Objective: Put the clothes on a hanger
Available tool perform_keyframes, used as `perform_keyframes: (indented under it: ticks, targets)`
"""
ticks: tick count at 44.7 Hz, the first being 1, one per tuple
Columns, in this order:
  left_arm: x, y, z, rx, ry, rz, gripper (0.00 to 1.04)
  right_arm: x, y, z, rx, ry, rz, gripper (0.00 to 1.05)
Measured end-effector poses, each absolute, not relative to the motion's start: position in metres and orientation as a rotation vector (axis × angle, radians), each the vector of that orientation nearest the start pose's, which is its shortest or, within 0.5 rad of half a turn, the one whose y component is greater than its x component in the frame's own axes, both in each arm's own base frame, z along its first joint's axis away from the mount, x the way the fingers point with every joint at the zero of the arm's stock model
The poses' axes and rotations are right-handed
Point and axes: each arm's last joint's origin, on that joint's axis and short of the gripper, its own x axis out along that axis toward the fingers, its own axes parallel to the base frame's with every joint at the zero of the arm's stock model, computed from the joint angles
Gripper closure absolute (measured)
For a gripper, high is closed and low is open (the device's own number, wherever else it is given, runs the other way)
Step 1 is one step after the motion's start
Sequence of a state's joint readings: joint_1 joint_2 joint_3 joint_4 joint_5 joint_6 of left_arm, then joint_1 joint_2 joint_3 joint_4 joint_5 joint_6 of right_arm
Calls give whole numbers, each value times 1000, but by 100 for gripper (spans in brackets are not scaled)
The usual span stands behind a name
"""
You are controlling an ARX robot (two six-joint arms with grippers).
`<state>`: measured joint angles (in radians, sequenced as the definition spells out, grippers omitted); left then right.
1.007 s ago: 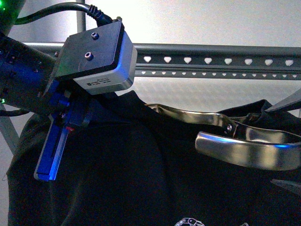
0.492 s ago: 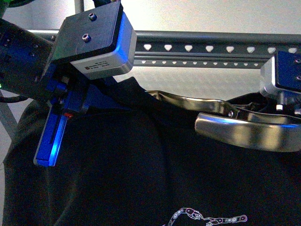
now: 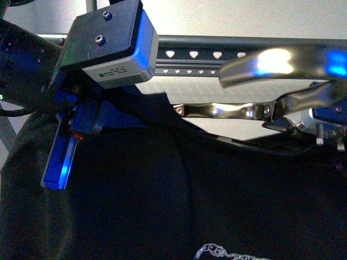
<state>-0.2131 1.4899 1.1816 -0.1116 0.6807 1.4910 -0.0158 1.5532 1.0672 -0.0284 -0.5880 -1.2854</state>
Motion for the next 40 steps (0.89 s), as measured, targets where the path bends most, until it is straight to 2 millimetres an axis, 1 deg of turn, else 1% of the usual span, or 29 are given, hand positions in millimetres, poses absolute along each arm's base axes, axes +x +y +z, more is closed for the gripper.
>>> perform_keyframes:
  ticks: [5, 9, 14, 20, 21, 23, 24, 25, 26, 27, 28, 29, 31, 32, 33, 35, 40]
  targets:
    - [320, -88, 314, 1263, -317, -1006, 70, 333, 2, 242, -1026, 111, 796, 96]
    - [320, -88, 314, 1263, -318, -1005, 59, 329, -4, 231, -991, 134, 800, 96]
    - [320, -88, 314, 1263, -318, -1005, 48, 326, -10, 223, -971, 154, 792, 97]
    - [320, -88, 315, 1263, -319, -1005, 32, 326, -20, 213, -942, 173, 766, 97]
    - [320, -89, 315, 1243, -295, -974, 29, 327, -22, 212, -928, 175, 759, 97]
    - [321, -87, 315, 1193, -224, -810, 22, 328, -25, 211, -905, 177, 739, 97]
    - [323, -85, 315, 1128, -181, -717, 18, 328, -26, 212, -891, 177, 728, 97]
    - [326, -81, 319, 967, -116, -579, 13, 329, -27, 213, -865, 181, 710, 97]
    - [327, -78, 321, 885, -95, -510, 9, 329, -27, 214, -851, 182, 701, 97]
    - [329, -74, 326, 747, -72, -413, 6, 329, -27, 214, -822, 192, 692, 97]
    - [331, -66, 331, 594, -51, -291, 5, 329, -27, 217, -786, 205, 679, 97]
    - [332, -61, 334, 476, -37, -224, 6, 328, -27, 218, -761, 218, 673, 97]
    - [332, -48, 341, 163, -10, -84, 7, 325, -25, 219, -691, 268, 661, 97]
    - [332, -45, 342, 90, -8, -48, 7, 323, -24, 219, -670, 290, 662, 97]
    - [333, -38, 343, -41, -8, 25, 6, 321, -22, 219, -642, 330, 656, 97]
    - [333, -31, 344, -200, -14, 75, 7, 317, -19, 217, -607, 384, 654, 97]
    - [334, -24, 340, -388, 15, 88, 7, 312, -9, 214, -533, 502, 629, 97]
